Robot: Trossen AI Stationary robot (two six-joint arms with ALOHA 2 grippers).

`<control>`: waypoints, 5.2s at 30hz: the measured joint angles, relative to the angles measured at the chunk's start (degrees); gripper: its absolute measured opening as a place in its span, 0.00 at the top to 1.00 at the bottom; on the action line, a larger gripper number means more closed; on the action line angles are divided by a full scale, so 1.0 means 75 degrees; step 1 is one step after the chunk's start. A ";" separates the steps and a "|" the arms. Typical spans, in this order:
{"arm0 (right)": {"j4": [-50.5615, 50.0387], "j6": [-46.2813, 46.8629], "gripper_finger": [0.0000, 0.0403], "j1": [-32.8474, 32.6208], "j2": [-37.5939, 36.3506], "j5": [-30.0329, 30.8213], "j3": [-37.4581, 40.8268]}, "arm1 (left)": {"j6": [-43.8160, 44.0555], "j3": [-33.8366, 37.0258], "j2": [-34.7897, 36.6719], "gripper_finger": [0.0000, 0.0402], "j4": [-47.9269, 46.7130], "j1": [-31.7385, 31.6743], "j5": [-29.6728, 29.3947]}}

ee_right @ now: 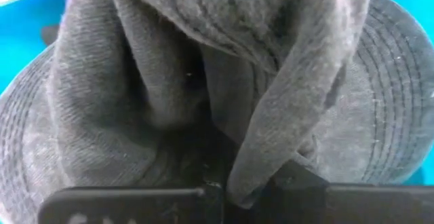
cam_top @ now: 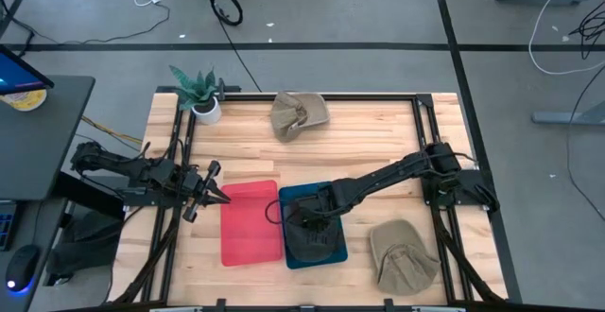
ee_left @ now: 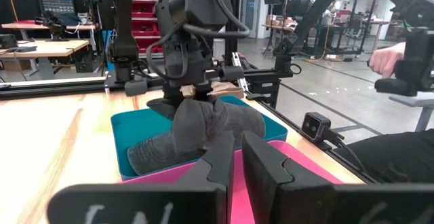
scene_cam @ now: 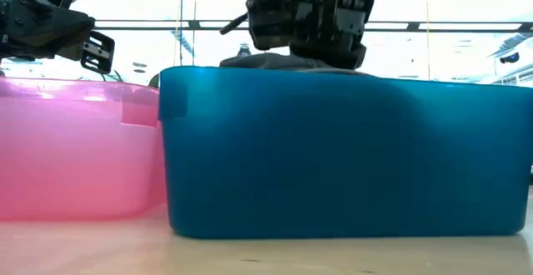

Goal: Pick & Place hat
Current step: Put the black cap into the blue bin

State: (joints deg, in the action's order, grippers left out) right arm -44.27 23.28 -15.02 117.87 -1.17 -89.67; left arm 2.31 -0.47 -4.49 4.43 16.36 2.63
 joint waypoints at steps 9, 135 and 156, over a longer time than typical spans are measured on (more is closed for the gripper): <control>0.0376 -0.0019 0.91 0.0127 0.0195 0.0450 0.0009 | -0.0003 0.0003 0.0000 0.91 0.0000 0.0000 0.0000; 0.1025 0.1239 0.49 -0.0231 -0.0135 0.0419 0.0091 | 0.0000 0.0000 0.0000 0.91 0.0003 0.0000 0.0000; 0.2735 -0.0078 0.49 -0.0021 0.0189 0.1699 0.0050 | 0.0000 0.0001 0.0000 0.91 -0.0017 0.0000 0.0003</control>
State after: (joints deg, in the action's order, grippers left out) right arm -23.75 22.70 -15.19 119.29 11.57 -89.30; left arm 2.30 -0.46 -4.49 4.30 16.36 2.66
